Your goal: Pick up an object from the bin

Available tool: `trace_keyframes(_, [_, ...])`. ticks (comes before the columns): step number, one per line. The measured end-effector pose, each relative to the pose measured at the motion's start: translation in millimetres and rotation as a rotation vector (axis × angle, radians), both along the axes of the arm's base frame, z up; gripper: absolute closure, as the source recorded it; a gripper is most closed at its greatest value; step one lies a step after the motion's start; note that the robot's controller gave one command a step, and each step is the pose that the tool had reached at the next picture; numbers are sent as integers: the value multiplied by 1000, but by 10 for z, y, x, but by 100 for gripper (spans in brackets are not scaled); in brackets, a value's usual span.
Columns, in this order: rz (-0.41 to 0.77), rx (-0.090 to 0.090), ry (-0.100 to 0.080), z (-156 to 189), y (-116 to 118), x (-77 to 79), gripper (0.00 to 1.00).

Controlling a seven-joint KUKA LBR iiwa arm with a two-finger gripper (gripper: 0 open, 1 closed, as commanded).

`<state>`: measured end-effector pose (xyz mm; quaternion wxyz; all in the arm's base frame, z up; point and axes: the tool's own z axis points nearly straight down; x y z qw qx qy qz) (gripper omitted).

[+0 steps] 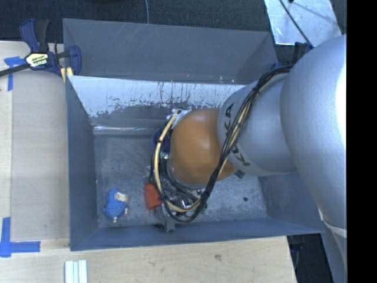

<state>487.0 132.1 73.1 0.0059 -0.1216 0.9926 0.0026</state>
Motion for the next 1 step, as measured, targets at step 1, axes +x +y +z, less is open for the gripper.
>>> trace_keyframes(1, [0, -2, -3, 4, -3, 11, 100])
